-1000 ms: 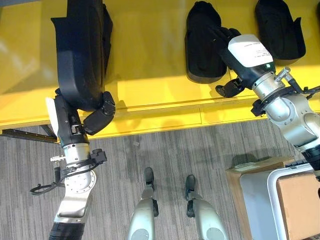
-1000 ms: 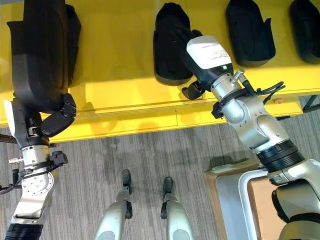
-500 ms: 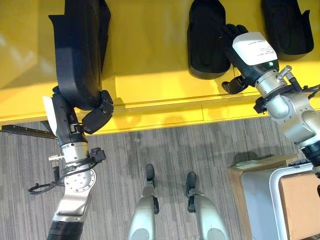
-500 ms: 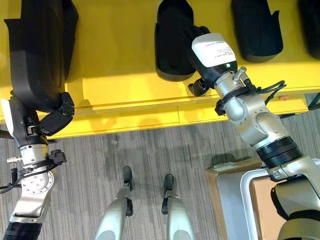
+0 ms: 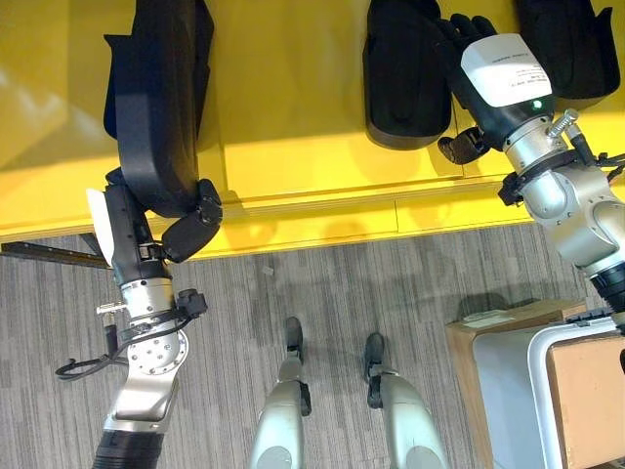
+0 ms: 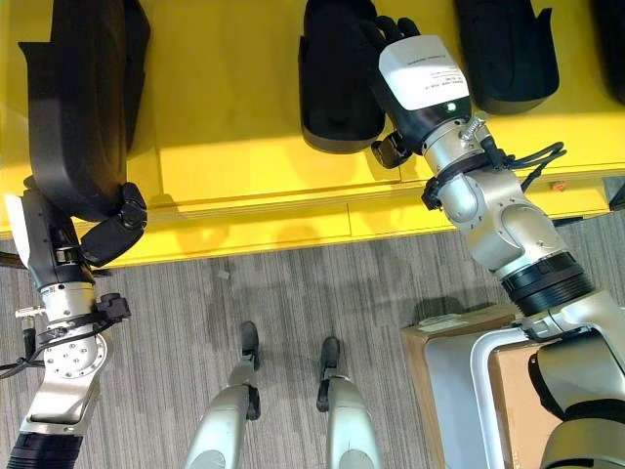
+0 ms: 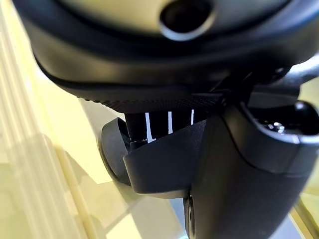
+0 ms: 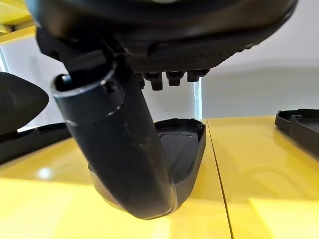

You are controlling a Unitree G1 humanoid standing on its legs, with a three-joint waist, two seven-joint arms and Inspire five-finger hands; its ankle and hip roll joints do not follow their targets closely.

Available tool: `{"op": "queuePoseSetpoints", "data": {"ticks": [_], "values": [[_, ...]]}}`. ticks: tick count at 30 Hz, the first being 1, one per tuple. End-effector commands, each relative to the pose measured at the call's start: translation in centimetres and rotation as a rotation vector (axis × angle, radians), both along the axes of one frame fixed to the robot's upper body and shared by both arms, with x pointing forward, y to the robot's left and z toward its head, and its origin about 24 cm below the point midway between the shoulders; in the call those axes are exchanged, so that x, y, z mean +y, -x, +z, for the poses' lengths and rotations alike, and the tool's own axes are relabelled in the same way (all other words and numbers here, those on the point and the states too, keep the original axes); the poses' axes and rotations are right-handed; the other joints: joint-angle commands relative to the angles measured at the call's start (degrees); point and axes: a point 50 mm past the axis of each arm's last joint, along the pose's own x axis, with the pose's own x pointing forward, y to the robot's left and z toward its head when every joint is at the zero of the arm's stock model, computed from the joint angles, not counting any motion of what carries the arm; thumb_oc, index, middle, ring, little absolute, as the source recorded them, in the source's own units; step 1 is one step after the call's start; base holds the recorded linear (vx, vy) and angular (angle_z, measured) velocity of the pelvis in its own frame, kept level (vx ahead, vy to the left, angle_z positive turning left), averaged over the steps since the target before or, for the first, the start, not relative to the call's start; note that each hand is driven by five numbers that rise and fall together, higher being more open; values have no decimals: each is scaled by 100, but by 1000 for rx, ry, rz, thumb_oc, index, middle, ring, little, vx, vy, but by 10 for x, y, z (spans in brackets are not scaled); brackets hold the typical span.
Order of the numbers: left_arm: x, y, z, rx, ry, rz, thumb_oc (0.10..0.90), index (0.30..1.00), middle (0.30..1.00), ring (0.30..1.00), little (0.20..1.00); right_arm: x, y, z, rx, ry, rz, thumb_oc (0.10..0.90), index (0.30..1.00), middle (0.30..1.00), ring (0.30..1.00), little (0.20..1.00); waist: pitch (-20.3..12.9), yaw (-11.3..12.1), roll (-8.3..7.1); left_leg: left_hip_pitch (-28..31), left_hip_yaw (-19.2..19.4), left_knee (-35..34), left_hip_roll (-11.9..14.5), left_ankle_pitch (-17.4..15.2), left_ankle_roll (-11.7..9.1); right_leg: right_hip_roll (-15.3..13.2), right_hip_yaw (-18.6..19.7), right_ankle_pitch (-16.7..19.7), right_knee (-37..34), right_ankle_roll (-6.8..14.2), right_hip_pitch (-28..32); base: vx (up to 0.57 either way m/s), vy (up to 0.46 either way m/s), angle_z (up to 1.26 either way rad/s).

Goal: Move parts from the plastic box to the shelf.

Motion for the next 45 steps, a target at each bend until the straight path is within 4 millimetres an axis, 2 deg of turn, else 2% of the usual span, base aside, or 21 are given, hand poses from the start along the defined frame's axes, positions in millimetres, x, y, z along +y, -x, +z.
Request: {"op": "queuePoseSetpoints", "data": {"ticks": [1, 14, 27, 45], "values": [[-6, 17, 56, -349, -83, -19, 400, 300, 300, 300, 300, 24, 16, 74, -315, 10, 70, 900, 1000, 1000, 1000, 1000, -300, -25, -157, 765, 375, -45, -245, -868, -137, 351, 146, 833, -1208, 42, 273, 0, 0, 0], [-6, 16, 55, -349, -77, -17, 400, 300, 300, 300, 300, 30, 13, 79, -329, -15, 79, 900, 1000, 1000, 1000, 1000, -238, 15, -149, 722, 349, -45, -247, -866, -141, 334, 114, 821, -1158, 32, 194, 0, 0, 0], [-6, 17, 51, -336, -63, -22, 400, 300, 300, 300, 300, 33, 14, 69, -310, -27, 99, 900, 1000, 1000, 1000, 1000, -218, -1, -155, 747, 347, -37, -224, -883, -132, 338, 136, 817, -1137, 26, 183, 0, 0, 0], [-4, 15, 52, -337, -69, -9, 400, 300, 300, 300, 300, 26, 9, 75, -327, -27, 48, 900, 1000, 1000, 1000, 1000, -132, 12, -142, 672, 349, -42, -209, -855, -138, 337, 134, 860, -1148, 34, 81, 0, 0, 0]]}}
